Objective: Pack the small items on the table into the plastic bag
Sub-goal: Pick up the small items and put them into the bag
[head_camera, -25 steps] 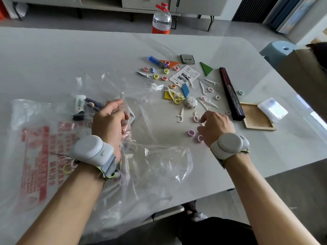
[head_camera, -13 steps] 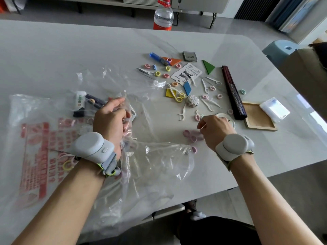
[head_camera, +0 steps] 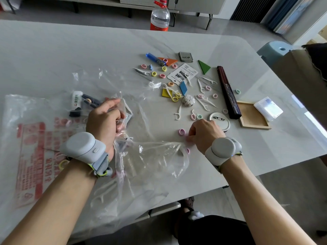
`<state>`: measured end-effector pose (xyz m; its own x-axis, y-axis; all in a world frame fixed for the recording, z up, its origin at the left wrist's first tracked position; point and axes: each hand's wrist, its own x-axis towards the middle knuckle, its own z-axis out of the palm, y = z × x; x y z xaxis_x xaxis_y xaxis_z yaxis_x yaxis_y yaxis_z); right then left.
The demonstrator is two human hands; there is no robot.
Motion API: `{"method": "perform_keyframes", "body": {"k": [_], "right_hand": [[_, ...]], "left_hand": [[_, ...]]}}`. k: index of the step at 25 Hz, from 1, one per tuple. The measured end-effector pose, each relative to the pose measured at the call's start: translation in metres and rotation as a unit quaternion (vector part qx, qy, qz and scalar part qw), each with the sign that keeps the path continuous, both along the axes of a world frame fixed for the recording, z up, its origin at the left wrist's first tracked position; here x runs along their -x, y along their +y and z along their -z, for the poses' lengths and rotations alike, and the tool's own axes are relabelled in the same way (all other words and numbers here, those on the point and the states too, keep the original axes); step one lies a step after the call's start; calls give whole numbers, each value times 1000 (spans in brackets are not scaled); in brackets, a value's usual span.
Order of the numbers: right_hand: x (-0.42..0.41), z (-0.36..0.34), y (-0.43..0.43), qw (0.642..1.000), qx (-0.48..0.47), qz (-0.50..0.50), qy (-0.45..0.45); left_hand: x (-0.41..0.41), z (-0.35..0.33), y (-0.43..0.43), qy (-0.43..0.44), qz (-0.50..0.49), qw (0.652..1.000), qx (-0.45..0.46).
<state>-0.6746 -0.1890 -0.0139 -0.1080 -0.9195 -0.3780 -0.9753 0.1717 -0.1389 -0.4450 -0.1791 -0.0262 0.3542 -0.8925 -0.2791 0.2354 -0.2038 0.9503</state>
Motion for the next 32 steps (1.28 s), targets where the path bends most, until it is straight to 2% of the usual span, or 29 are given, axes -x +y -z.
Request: {"method": "perform_keyframes", "body": {"k": [5,8,11,14,16,18,21,25,28,30,32], "right_hand": [[5,-11,5,996,-9,-37,-79],[-4,-12,12,993,-51,-97,-31],[-9,-7,12,993,-49,-109,18],[-4,-7,9,996,-1,-87,23],[-1,-3,3,995,84,-43,-44],[-2,6,-4,987,128,-17,-92],[-10,14,-9,994,86,-50,-50],[-13,16,-9,992,95,-73,-25],[-5,18,-14,991,113,-29,-69],[4,17,-21,982,157,24,-102],[13,15,-29,975,192,72,-81]], "left_hand": [[-3,2,-1,-1,1,1000,0],[-2,1,0,1,0,1000,-3],[-2,-2,0,-4,3,1000,-3],[-3,-3,0,-5,0,1000,-5],[-3,-3,0,-7,0,1000,-7],[-3,-3,0,-11,2,1000,-8],[-3,-4,-1,-12,0,1000,-9],[-2,-4,-2,-5,-4,1000,-13],[-1,-2,-2,-4,-2,1000,-15],[-2,-2,-2,-2,-7,1000,-14],[-2,-1,-1,-4,-14,1000,-16]]}}
